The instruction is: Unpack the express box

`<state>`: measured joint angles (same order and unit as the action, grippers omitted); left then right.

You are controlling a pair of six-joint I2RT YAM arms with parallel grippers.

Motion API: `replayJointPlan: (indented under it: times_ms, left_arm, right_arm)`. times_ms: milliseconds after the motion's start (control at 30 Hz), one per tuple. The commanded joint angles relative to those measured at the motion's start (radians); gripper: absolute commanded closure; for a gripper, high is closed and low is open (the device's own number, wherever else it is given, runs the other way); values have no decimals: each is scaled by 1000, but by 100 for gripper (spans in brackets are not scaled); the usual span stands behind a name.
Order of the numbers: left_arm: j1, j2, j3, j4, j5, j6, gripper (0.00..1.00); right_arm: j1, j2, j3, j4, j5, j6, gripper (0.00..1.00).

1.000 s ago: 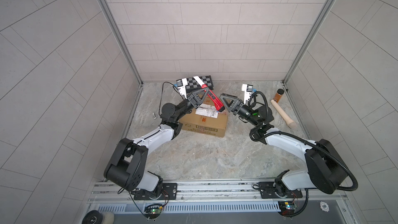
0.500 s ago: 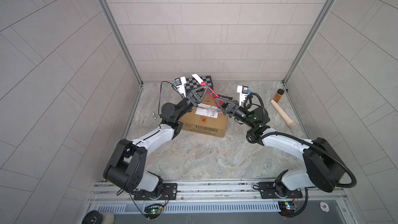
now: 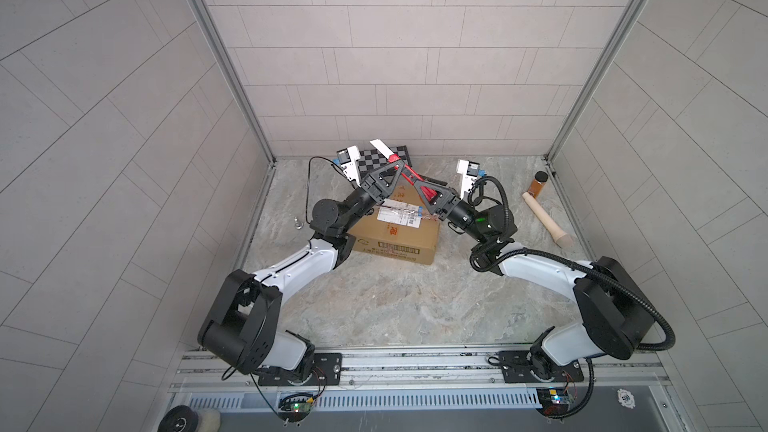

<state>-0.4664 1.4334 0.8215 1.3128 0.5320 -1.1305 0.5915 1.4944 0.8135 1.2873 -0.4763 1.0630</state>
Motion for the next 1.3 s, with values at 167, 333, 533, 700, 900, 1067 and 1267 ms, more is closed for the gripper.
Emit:
replayJointPlan:
  times_ms: [167,333,533,700,900,1067,1267]
  left_arm:
    - [-16,-19,39,42,24,2,100]
    - [-22,-17,42,43,30,2,100]
    - [-27,-13,47,42,44,2,100]
    - [-27,-10,52,42,54,0,100]
    - [-27,-4,56,42,58,-4,100]
    - [-27,5,56,42,59,-8,100]
    - [-28,21,60,41,57,-15,100]
  right_arm:
    - [11,18,26,78,39,31,26]
    - [11,21,25,78,46,31,40]
    - [10,21,27,83,50,31,52]
    - [10,17,24,81,53,28,52]
    - [10,12,23,82,53,22,76]
    - [10,-3,24,61,53,5,96]
    - [8,-20,23,35,55,-8,100]
